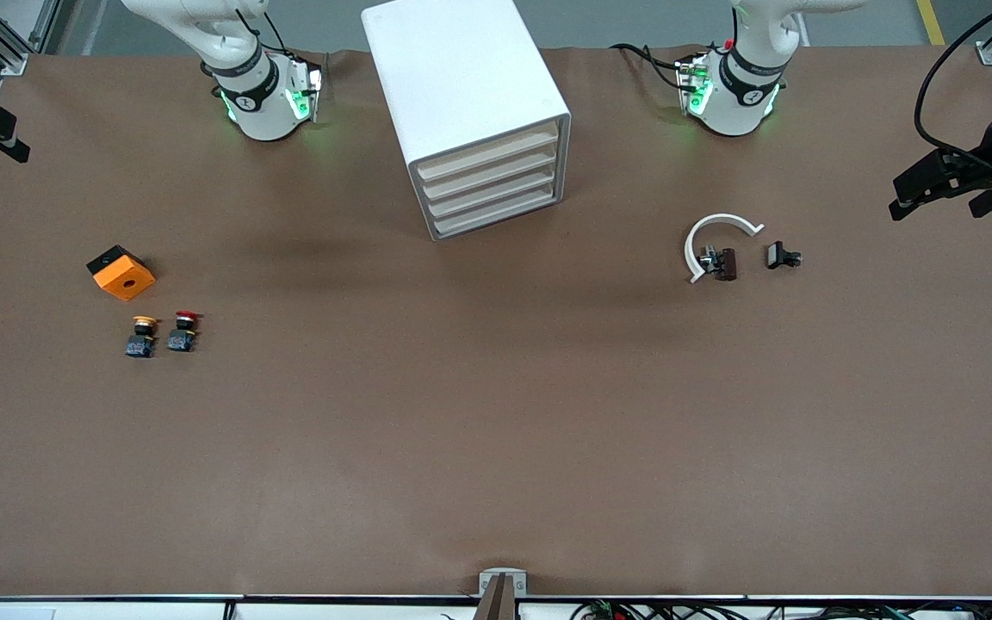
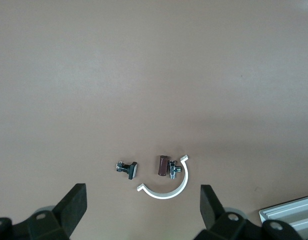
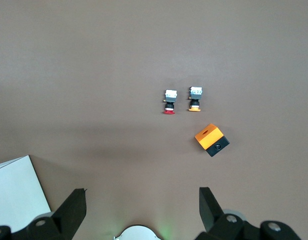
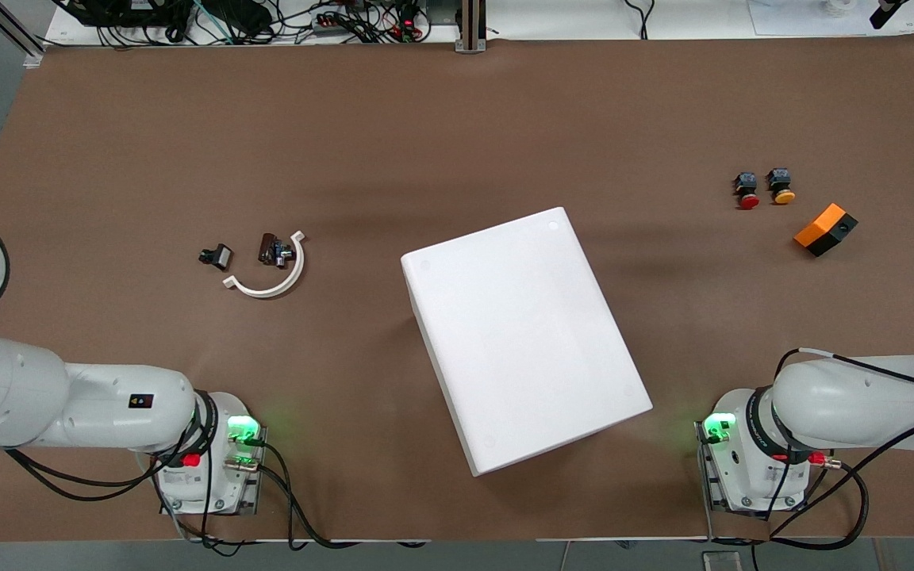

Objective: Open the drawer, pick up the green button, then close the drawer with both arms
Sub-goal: 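Move the left gripper from rest toward the white drawer cabinet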

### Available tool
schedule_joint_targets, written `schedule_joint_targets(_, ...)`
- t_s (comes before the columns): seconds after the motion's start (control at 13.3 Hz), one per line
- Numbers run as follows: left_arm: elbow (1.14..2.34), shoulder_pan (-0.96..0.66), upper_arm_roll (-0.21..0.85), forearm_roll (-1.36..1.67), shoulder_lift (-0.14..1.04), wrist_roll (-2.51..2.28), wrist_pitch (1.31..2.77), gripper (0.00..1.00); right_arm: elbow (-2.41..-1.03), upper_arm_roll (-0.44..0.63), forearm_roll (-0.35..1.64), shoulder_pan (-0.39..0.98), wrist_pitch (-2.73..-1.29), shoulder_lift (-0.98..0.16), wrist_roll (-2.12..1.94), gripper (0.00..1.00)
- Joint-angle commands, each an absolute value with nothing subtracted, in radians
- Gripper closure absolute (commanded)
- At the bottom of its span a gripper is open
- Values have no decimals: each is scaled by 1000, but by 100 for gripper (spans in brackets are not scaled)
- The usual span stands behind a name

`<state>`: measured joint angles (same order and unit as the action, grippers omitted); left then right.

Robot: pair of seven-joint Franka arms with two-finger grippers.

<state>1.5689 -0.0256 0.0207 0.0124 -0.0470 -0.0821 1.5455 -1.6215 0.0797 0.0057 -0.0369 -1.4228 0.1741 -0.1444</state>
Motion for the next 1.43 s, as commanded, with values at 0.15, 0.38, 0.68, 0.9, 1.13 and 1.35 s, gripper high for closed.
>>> schedule_joint_targets(0.15, 1554, -25, 21, 20, -41, -86, 1528, 0, -1621, 78, 5, -48, -1419, 186, -152, 0)
schedule_joint_targets(0.38, 1565, -21, 20, 20, -41, -78, 1528, 0, -1621, 78, 5, -48, -1417, 186, -152, 0)
schedule_joint_targets(0.68, 1574, -8, 17, 18, -18, -91, 1511, 0, -1621, 78, 3, -49, -1414, 186, -150, 0)
schedule_joint_targets(0.9, 1583, -6, 17, 20, 23, -91, 1513, 0, -1629, 78, 5, -64, -1422, 187, -138, 0)
schedule_joint_targets(1.13, 1594, -5, 18, 23, 61, -94, 1523, 0, -1631, 78, 5, -69, -1424, 189, -138, 0)
schedule_joint_targets(1.35, 1637, -8, 20, 25, 93, -95, 1586, 0, -1631, 78, 5, -67, -1424, 190, -137, 0)
